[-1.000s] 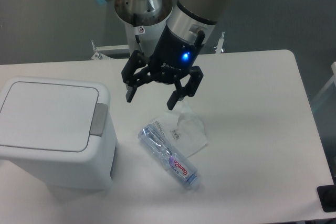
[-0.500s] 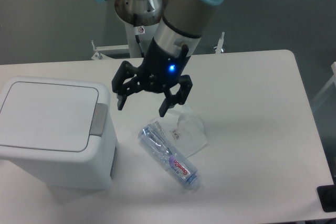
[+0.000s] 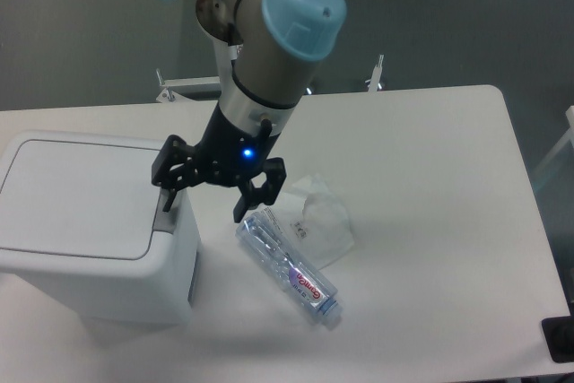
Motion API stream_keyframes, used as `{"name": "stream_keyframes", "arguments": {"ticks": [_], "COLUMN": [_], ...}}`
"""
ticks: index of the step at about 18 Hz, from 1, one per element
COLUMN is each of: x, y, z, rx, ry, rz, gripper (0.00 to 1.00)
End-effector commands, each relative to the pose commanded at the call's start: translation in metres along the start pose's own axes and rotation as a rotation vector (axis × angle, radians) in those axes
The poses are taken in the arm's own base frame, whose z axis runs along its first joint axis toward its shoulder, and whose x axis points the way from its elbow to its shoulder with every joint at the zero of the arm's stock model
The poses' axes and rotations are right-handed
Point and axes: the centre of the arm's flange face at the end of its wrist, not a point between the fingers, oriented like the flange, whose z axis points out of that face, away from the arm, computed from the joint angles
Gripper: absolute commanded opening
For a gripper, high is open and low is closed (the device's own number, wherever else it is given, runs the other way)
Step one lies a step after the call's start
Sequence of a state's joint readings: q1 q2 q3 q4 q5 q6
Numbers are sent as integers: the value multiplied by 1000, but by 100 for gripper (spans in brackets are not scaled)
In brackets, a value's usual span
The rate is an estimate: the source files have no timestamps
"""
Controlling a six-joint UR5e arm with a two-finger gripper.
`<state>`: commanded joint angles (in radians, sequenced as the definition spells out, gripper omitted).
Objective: Open the trash can
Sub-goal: 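Lower the gripper onto the lid edge of the white trash can, then push the lid edge with the gripper to flip the lid open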
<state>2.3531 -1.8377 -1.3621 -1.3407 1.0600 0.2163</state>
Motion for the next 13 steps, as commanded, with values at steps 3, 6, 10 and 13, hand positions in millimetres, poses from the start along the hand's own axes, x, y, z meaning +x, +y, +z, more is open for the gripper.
{"name": "stream_keyframes", "arguments": {"ticks": [3,6,10,13], "x": [1,0,-6,-7], "y": [0,3,7,6], "z": [-3,-4,-1,1], "rx": [6,0,-16,-21], "ry": [-3,-30,-61,-72], "rz": [10,14,11,12], "gripper": [100,100,100,100]}}
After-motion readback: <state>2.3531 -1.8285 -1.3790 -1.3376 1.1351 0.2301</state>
